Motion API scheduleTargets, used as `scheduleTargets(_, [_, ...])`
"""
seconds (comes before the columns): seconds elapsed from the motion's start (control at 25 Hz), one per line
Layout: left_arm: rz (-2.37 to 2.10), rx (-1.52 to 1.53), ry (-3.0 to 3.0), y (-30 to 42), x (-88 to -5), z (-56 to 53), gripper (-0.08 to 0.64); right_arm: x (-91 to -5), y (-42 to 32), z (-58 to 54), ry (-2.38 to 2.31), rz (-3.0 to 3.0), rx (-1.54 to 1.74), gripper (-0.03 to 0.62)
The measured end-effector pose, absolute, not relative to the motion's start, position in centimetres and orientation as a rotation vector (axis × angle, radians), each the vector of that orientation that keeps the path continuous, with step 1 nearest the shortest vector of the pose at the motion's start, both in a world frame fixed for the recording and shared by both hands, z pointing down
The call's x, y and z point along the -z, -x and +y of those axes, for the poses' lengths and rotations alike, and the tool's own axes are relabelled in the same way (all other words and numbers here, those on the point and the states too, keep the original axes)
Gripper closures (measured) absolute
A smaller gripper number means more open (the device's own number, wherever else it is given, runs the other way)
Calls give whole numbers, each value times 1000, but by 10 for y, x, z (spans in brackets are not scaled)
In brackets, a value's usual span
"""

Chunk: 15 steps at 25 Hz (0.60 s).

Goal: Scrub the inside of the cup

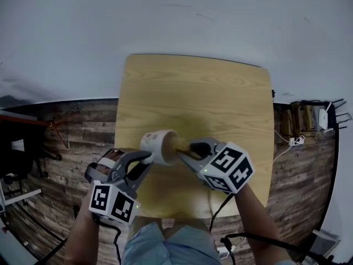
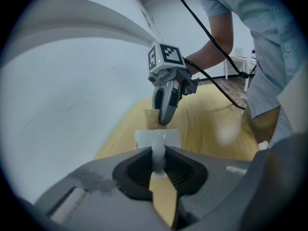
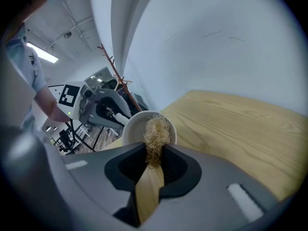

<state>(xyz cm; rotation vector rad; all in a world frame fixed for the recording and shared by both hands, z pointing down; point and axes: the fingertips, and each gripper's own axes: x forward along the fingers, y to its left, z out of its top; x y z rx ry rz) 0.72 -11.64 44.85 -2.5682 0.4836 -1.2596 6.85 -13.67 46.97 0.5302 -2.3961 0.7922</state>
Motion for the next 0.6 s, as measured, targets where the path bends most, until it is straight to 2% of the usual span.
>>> scheduleTargets(0.6, [471,1275,2543,-11,-450,-117,486,-463,-59,-112,-493,-2415,-898,522])
